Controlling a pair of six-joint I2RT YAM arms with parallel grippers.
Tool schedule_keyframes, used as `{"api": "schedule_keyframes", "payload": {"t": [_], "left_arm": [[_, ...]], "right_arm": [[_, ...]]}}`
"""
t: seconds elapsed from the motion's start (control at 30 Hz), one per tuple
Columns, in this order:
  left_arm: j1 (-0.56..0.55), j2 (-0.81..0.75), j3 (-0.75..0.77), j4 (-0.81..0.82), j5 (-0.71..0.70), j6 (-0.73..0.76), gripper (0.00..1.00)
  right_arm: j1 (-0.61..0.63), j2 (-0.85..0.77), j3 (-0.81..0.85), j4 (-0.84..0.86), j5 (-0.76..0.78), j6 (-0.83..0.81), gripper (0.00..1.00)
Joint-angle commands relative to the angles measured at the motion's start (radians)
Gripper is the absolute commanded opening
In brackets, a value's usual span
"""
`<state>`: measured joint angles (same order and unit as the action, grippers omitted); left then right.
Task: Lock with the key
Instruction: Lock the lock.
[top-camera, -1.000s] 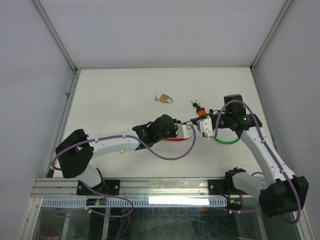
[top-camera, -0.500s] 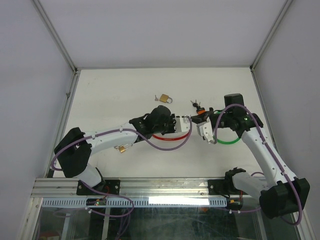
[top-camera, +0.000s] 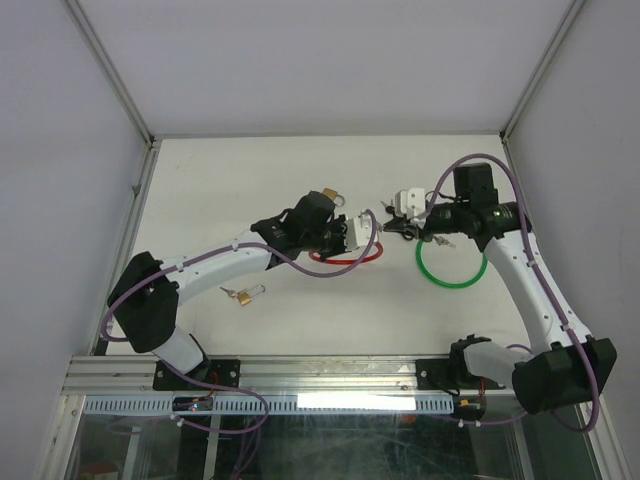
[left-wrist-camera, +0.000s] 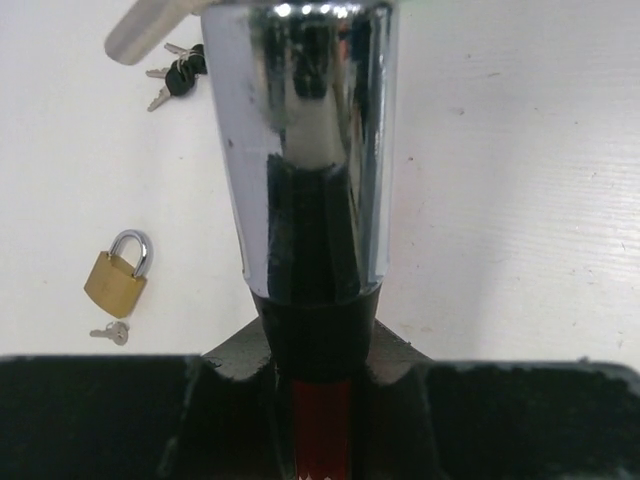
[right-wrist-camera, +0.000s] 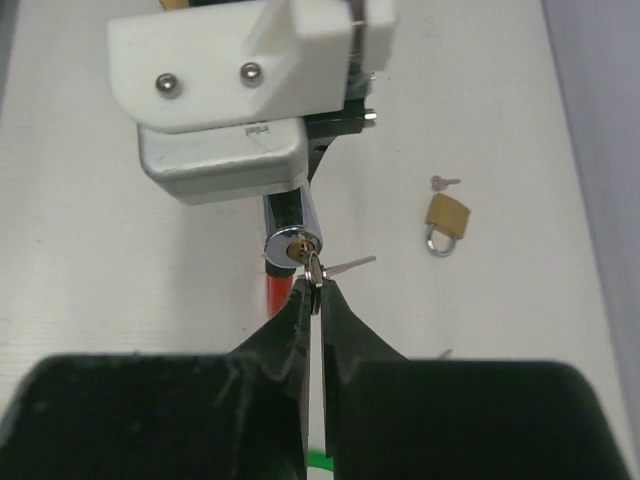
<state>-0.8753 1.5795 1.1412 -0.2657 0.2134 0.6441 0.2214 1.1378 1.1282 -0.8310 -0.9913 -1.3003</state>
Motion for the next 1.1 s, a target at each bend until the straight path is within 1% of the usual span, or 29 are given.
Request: {"api": "schedule_keyframes", "payload": {"t": [0.0, 0.07, 0.2, 0.27, 0.33, 0.37, 0.53, 0.6, 0.7, 0.83, 0.9, 0.97, 1.0, 1.07], "left_arm": [[0.029, -0.027, 0.024, -0.139, 0.032, -0.025, 0.00], [0.036, -0.036, 0.028, -0.144, 0.059, -0.033, 0.00], [0.056, -0.044, 0.039, -0.175, 0.131, -0.045, 0.00], [0.070, -0.045, 0.045, -0.197, 0.186, -0.053, 0.00], [0.087, -0.043, 0.053, -0.218, 0.264, -0.061, 0.00], [0.096, -0.043, 0.057, -0.229, 0.302, -0.066, 0.00], [0.138, -0.035, 0.080, -0.287, 0.534, -0.089, 0.00], [0.146, -0.036, 0.082, -0.304, 0.584, -0.091, 0.00], [0.148, -0.047, 0.071, -0.306, 0.556, -0.094, 0.00], [0.148, -0.077, 0.033, -0.271, 0.429, -0.113, 0.00], [0.148, -0.105, 0.005, -0.243, 0.415, -0.115, 0.00], [0.148, -0.127, -0.012, -0.212, 0.417, -0.121, 0.00], [0.148, -0.134, -0.018, -0.207, 0.416, -0.119, 0.00], [0.148, -0.141, -0.022, -0.202, 0.417, -0.118, 0.00]], "right_arm": [[-0.027, 0.048, 0.107, -0.004, -0.059, 0.328, 0.00], [-0.020, 0.046, 0.099, -0.018, -0.064, 0.314, 0.00], [-0.014, -0.032, 0.025, 0.008, -0.028, 0.141, 0.00], [-0.014, -0.088, -0.020, 0.060, 0.000, 0.056, 0.00], [-0.014, -0.135, -0.050, 0.132, 0.027, 0.061, 0.00], [-0.016, -0.146, -0.048, 0.141, 0.032, 0.060, 0.00], [-0.016, -0.122, 0.017, 0.099, 0.010, 0.074, 0.00], [-0.016, -0.111, 0.029, 0.093, 0.002, 0.114, 0.00], [-0.016, -0.075, 0.066, 0.069, -0.029, 0.199, 0.00], [-0.017, -0.023, 0.105, 0.037, -0.052, 0.301, 0.00], [-0.017, -0.019, 0.097, 0.049, -0.064, 0.331, 0.00], [-0.017, -0.025, 0.075, 0.092, -0.111, 0.369, 0.00], [-0.017, -0.031, 0.059, 0.113, -0.147, 0.383, 0.07], [-0.013, -0.047, 0.012, 0.178, -0.226, 0.425, 0.33]]}}
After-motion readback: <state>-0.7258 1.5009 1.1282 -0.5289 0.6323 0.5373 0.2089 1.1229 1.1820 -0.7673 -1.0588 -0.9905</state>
